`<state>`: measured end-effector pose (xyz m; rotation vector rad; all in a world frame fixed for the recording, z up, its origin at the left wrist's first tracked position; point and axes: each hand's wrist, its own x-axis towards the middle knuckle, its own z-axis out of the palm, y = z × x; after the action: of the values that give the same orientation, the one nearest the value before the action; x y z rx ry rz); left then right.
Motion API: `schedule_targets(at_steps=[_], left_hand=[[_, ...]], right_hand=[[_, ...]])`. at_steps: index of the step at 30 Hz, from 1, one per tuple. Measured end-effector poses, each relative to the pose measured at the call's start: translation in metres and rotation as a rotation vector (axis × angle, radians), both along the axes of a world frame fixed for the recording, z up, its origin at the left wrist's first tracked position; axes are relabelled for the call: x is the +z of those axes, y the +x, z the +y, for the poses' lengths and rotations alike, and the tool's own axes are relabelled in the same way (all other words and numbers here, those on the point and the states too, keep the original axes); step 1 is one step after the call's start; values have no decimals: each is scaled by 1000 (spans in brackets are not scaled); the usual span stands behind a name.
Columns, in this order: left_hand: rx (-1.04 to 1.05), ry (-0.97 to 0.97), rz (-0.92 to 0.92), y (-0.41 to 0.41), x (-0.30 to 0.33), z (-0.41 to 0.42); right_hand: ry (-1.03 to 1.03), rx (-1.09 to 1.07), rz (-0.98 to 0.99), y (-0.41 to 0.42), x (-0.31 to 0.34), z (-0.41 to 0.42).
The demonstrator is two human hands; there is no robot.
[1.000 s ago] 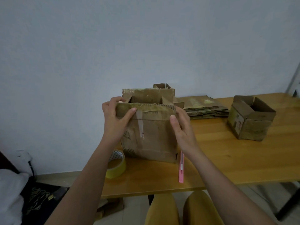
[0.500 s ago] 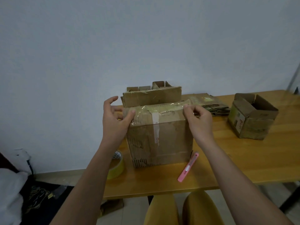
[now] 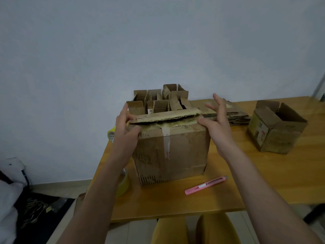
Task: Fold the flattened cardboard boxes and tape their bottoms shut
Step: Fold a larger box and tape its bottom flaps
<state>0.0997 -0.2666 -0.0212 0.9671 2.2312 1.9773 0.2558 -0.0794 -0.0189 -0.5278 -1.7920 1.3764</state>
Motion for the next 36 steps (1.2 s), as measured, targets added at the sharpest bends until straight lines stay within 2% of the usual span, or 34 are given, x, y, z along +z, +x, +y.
schedule_targets(at_steps=[4, 9, 13, 18, 22, 28, 36], left_hand=[[-75, -34, -40, 1, 1, 2], [-205, 7, -49, 7, -5, 16], [-243, 2, -6, 7, -8, 36], [-199, 8, -16, 4, -6, 50], [-158, 6, -2, 4, -4, 50], [-50, 52, -17, -6, -1, 30], [-6, 20, 23, 1, 1, 34]], right_hand=[[53, 142, 21, -2, 3, 7], [47, -59, 149, 5, -10, 10], [67, -114, 169, 13, -12, 30], [126, -158, 116, 6, -11, 41], [129, -174, 149, 2, -13, 39], [151, -78, 165, -12, -22, 27], [137, -96, 103, -15, -21, 32]])
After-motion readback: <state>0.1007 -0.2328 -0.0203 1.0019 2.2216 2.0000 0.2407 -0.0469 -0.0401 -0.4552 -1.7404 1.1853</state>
